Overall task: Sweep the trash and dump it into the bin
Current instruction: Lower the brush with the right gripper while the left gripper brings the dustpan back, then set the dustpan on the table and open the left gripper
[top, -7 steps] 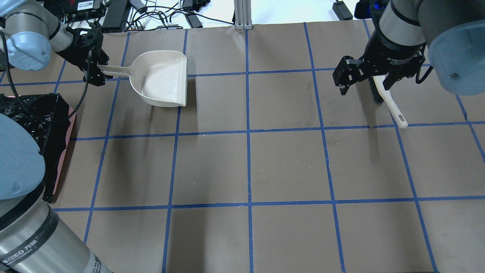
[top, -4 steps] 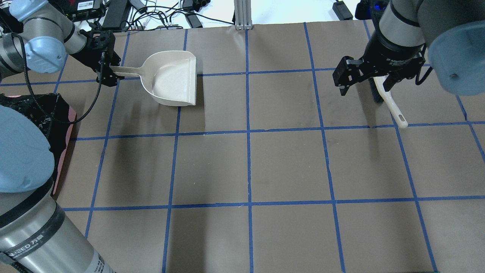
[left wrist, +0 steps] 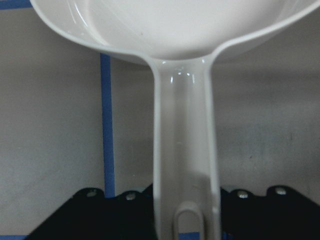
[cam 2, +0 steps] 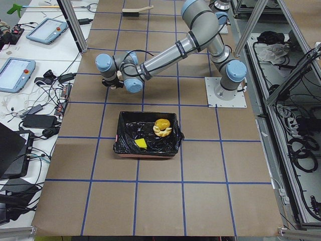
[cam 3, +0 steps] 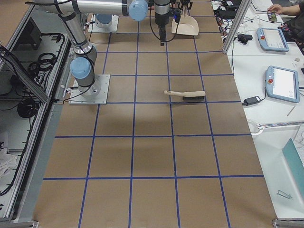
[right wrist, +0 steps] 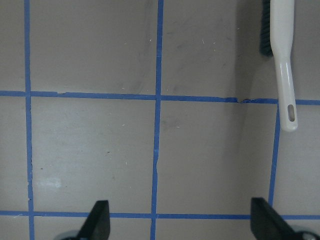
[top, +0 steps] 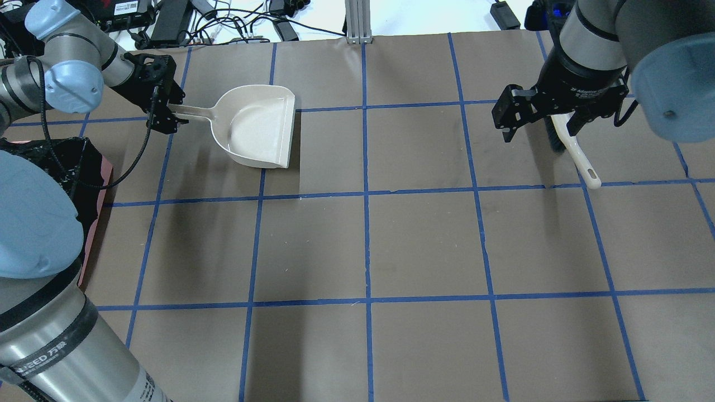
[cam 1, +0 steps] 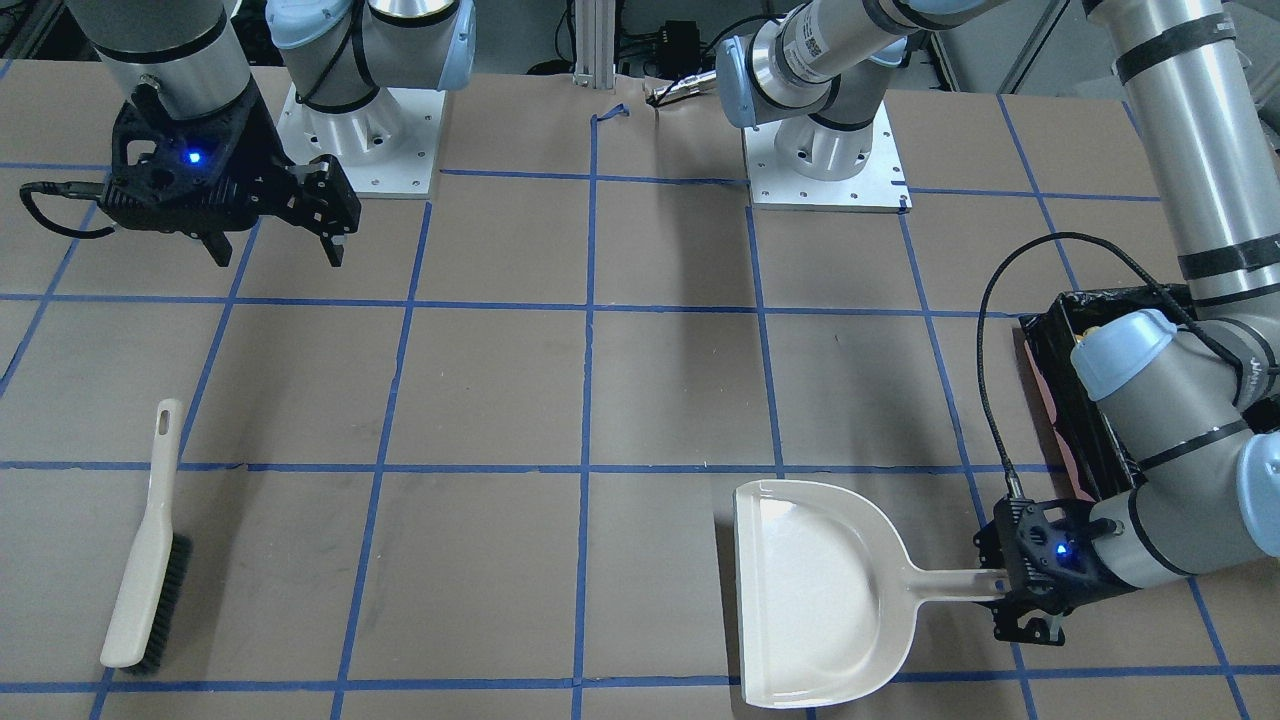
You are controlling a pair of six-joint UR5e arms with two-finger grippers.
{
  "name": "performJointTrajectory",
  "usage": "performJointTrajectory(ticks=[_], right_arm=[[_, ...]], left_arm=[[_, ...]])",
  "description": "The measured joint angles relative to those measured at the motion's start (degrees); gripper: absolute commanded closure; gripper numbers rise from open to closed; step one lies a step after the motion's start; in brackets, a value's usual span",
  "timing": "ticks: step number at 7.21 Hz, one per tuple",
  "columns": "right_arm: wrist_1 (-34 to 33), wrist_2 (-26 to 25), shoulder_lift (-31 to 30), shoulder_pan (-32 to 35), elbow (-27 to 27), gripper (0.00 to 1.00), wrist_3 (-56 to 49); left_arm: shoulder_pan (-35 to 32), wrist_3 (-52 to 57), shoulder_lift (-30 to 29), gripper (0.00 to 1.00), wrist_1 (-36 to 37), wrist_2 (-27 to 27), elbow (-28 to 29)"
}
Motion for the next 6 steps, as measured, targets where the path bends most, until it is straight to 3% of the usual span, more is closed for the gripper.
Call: performJointTrajectory(ticks=[6], right_arm=[[0.22,-0.35,0.02,0.00,0.04,0.00,0.00]], left_arm=[[0.03,0.07,-0.25,1.00,1.20,0.27,-1.66]])
